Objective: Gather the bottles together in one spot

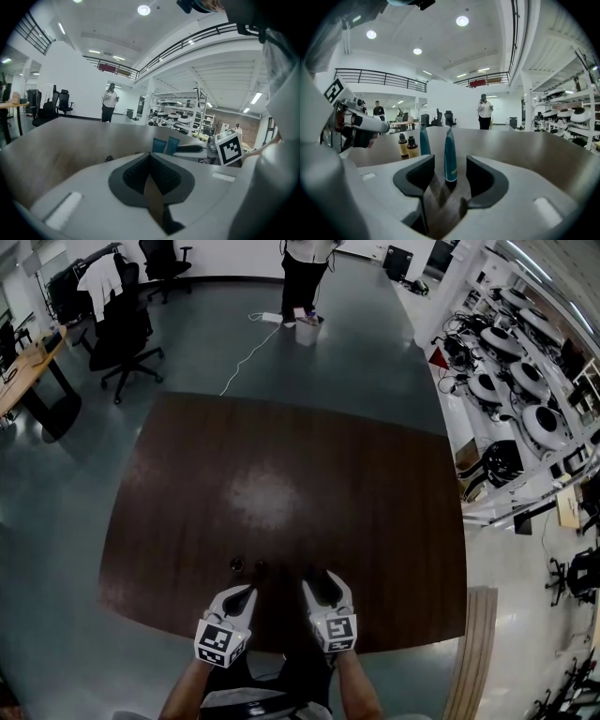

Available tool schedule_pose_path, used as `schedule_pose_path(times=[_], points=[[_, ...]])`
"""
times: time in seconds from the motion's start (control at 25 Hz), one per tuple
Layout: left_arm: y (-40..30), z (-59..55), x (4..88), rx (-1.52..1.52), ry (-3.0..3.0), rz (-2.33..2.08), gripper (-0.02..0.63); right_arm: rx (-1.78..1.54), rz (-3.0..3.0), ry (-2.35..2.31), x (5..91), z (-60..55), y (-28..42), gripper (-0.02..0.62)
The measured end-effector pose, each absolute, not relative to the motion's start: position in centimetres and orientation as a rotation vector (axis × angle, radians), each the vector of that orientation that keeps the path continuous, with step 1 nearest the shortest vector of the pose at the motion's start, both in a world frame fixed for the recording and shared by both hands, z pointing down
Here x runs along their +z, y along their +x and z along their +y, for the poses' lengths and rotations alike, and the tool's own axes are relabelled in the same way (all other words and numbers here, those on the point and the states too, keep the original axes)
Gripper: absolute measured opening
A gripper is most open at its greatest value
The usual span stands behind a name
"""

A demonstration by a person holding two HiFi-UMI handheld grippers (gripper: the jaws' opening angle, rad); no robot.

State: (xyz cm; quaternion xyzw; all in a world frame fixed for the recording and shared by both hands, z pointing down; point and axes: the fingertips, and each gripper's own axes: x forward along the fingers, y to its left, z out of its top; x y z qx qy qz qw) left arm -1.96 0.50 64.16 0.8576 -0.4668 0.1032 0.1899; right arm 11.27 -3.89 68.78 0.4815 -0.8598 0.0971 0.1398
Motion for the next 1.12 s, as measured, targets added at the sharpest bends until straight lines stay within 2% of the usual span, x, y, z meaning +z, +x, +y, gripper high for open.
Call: schedule_pose_path(times=[0.12,0.32,0.44,1.12], points=[[-1.9,0.8,63.3,0.284,2.414,-1.304,-0.002,0.269,-2.473,1.405,67.7,-3.4,11.4,0.182],[-2.1,0.9,61.7,0.279,2.43,-1.296,-0.002,0.241,-2.472,1.45,64.9,-2.5,11.6,0.047],[-2.3,0.9,60.4,0.276,2.445,-1.291,-0.002,0.234,-2.467,1.48,63.3,-2.1,11.7,0.002],[-2.4,1.8,54.7,0.295,2.506,-1.255,-0.002,0.309,-2.538,1.473,56.6,0.4,9.2,0.002]])
